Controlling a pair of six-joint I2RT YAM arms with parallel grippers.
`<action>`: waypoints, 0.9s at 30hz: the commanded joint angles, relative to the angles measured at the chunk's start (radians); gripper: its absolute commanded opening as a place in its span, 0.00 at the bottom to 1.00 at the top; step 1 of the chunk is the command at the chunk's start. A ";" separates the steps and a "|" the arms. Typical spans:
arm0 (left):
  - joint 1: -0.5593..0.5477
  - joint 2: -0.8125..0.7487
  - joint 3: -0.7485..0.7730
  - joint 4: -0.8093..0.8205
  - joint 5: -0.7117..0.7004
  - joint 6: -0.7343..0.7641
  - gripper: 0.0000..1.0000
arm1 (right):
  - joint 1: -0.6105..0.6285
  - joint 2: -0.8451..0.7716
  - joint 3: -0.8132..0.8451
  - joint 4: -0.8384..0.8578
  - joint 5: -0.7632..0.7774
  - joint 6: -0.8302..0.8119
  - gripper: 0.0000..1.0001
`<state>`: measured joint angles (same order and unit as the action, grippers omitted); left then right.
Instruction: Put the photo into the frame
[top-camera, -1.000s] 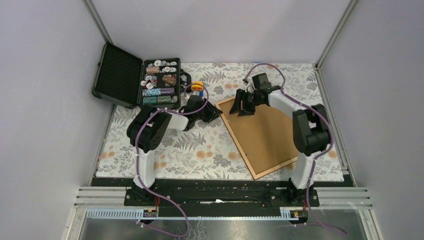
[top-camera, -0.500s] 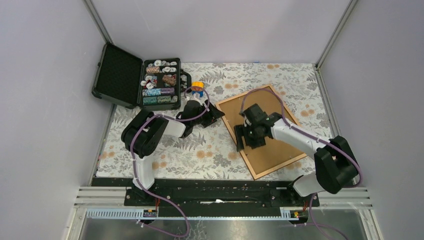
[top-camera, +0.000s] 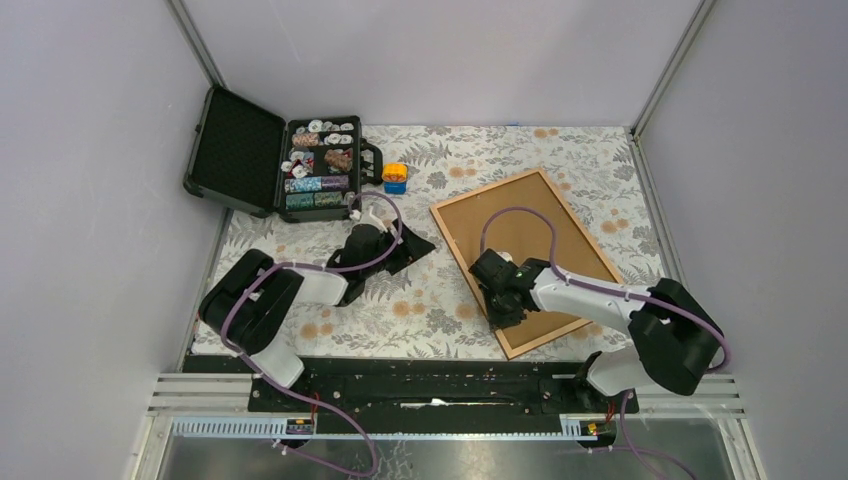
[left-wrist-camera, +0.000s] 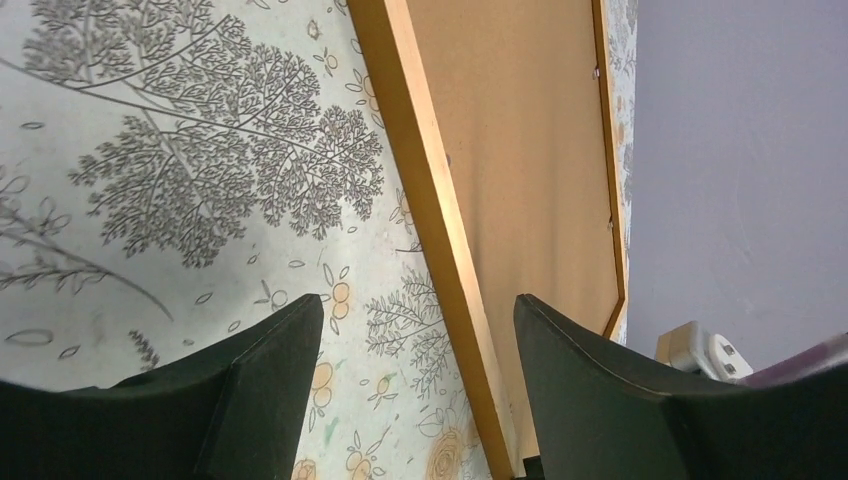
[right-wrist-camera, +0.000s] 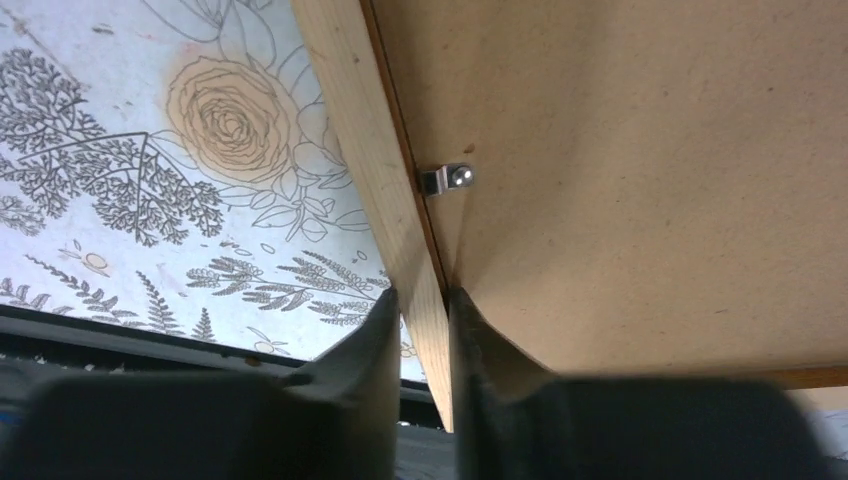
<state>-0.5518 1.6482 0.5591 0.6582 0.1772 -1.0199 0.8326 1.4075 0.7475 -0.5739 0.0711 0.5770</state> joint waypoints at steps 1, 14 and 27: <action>0.000 -0.077 -0.055 0.079 -0.064 0.004 0.74 | 0.022 0.062 -0.008 0.040 0.175 0.148 0.10; 0.002 -0.157 -0.178 0.184 -0.173 -0.049 0.77 | 0.022 0.425 0.391 0.189 0.444 0.542 0.00; 0.034 -0.131 -0.233 0.317 -0.136 -0.084 0.82 | -0.126 0.237 0.370 0.265 0.022 -0.176 0.83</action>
<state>-0.5259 1.5181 0.3412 0.8478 0.0303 -1.0920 0.7437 1.8622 1.2358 -0.2924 0.1833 0.6701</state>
